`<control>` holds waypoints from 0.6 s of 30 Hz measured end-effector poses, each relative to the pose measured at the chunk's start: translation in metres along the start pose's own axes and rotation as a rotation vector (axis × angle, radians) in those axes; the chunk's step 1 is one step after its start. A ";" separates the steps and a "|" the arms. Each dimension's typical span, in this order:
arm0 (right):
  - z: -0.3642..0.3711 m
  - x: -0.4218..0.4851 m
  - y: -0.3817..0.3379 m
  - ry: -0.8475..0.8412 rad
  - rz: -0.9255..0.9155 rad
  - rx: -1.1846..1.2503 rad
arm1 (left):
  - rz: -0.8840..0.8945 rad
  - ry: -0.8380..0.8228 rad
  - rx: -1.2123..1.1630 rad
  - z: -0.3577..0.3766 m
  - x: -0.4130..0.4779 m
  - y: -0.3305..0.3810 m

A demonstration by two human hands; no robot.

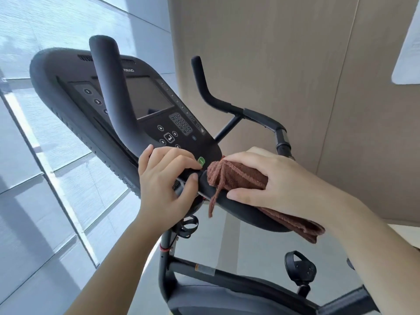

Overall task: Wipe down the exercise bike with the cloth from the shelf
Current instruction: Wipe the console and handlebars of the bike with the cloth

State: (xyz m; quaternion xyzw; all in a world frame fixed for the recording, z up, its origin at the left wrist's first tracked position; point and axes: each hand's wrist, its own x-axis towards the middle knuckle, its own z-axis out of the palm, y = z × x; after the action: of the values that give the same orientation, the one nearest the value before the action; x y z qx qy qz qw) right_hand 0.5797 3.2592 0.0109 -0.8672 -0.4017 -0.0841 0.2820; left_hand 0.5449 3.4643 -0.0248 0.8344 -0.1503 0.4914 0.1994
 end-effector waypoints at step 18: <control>-0.015 -0.043 0.102 0.147 -0.513 0.034 | -0.098 -0.130 0.277 0.032 -0.020 0.100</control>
State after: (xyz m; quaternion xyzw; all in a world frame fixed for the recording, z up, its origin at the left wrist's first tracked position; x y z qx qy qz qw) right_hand 0.6283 3.1706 -0.0355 -0.7237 -0.5881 -0.2087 0.2946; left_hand 0.5156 3.3624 -0.0379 0.8903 -0.0528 0.4421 0.0959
